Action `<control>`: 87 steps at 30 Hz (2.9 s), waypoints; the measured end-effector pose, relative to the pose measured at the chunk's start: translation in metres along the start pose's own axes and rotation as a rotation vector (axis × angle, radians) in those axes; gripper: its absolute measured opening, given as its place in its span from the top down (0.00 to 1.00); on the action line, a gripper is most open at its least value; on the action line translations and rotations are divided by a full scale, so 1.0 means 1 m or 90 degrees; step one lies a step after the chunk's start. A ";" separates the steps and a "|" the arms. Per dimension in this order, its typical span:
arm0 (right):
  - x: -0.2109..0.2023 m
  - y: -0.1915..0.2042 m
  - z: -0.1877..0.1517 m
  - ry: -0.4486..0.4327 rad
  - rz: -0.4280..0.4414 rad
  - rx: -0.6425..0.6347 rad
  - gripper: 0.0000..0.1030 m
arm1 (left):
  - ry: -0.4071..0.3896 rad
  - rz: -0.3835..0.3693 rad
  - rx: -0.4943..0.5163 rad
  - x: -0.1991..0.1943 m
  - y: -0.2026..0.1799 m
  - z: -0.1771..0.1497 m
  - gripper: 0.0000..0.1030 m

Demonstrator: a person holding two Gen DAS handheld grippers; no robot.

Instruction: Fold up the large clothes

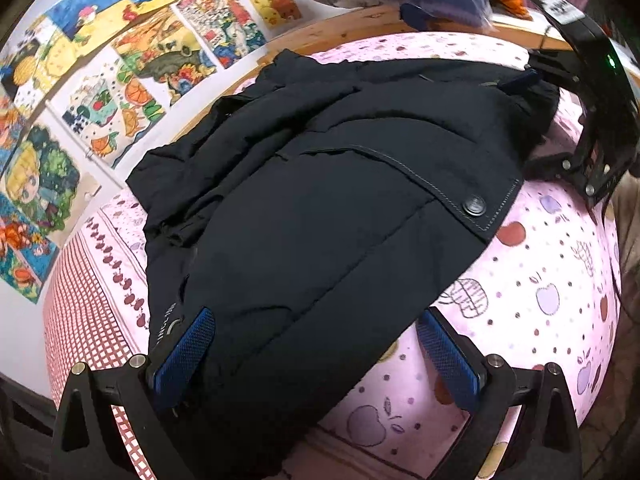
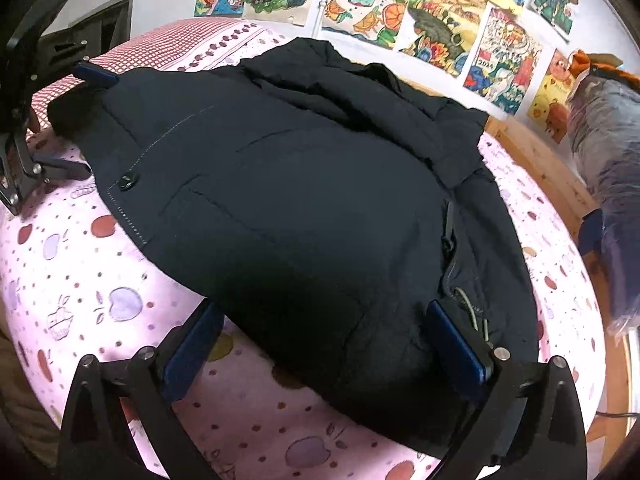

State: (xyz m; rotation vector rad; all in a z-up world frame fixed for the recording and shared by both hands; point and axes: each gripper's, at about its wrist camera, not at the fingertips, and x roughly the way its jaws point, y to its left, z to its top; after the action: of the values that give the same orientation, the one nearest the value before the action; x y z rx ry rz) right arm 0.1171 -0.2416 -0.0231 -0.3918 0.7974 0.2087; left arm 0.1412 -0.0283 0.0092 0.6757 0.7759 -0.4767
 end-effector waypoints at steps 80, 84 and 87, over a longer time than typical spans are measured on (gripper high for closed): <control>-0.031 -0.034 0.009 -0.090 -0.110 0.044 0.48 | -0.003 0.076 0.092 0.002 -0.012 -0.008 0.00; -0.027 -0.039 0.015 -0.106 -0.088 0.067 0.60 | -0.005 0.123 0.086 0.001 -0.011 -0.006 0.00; -0.024 -0.041 0.012 -0.114 -0.088 0.075 0.60 | -0.017 0.169 0.075 -0.003 -0.004 -0.004 0.00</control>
State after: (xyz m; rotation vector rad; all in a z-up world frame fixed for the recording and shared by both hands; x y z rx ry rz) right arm 0.1215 -0.2746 0.0130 -0.3101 0.6005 0.0664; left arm 0.1351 -0.0283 0.0075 0.8666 0.6254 -0.2902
